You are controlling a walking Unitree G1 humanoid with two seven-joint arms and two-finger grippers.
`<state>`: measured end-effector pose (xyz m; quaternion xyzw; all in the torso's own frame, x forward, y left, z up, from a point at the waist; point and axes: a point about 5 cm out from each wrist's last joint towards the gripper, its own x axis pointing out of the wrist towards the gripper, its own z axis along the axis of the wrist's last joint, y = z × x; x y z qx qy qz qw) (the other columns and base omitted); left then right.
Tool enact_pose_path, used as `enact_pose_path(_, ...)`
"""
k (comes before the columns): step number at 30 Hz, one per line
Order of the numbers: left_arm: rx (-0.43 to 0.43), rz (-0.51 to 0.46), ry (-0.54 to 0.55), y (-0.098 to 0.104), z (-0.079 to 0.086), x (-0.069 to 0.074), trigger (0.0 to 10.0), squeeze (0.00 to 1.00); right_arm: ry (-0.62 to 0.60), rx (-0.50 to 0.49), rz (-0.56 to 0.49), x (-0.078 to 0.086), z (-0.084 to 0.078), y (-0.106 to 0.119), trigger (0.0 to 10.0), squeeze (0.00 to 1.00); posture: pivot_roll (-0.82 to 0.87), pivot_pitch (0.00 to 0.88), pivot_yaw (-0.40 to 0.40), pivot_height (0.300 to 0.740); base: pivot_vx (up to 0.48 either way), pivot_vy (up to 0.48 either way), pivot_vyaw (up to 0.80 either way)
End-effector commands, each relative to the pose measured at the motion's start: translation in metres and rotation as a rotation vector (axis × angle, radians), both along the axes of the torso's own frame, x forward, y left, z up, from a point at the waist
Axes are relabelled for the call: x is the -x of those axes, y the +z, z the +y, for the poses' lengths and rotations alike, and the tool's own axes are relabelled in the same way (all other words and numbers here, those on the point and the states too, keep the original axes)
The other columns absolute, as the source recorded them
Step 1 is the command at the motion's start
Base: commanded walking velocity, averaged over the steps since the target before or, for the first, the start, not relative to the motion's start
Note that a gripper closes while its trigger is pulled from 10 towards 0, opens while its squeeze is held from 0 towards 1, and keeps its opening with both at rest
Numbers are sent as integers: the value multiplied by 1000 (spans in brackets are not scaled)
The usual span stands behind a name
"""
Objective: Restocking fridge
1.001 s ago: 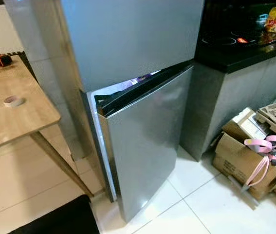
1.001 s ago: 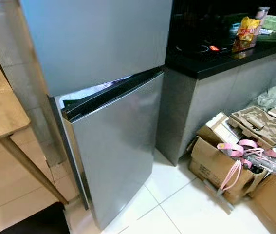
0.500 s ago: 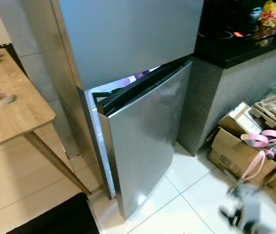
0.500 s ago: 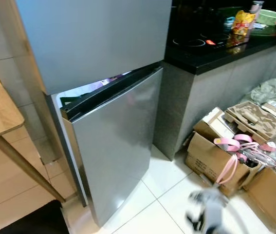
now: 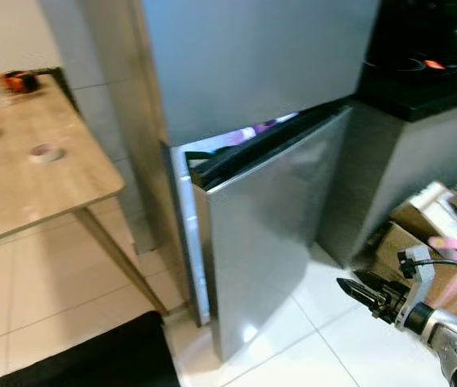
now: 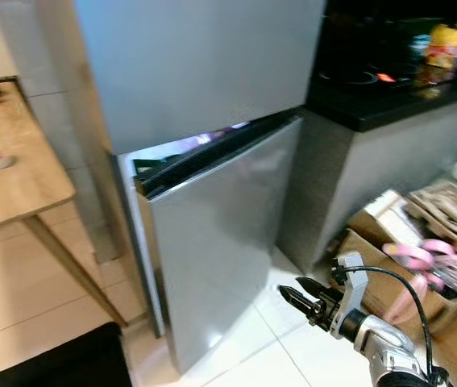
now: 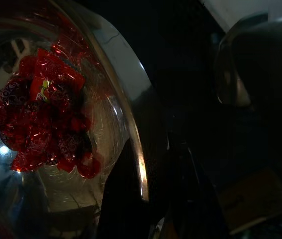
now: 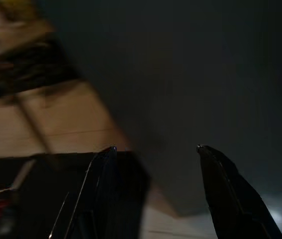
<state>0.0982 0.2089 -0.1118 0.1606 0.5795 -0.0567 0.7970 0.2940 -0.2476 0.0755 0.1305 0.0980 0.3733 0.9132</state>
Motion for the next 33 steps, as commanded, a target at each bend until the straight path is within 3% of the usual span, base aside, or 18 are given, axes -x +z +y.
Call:
enact_pose_path(1,9,15,-10,-2,-4,5,10000,0,59,-42,-26,2,-1,9,10000,0,-105,11,-4,740,0,0,738)
enact_pose_path(9,10,16,-17,-2,-4,4,10000,0,212,-187,-184,1,-4,60,10000,0,-104,12,-4,740,0,0,739)
enact_pose_path(21,31,12,-19,-2,-9,3,10000,0,245,-207,-192,1,11,67,10000,0,-110,12,-5,740,0,0,739)
enact_pose_path(27,45,13,-14,-2,-8,2,10000,0,258,-286,-292,8,3,98,10000,0,-107,14,-2,740,0,0,423)
enact_pose_path(33,45,29,-22,-2,-8,4,10000,0,231,-208,-430,-1,0,134,10000,0,-107,13,-4,740,0,-474,0)
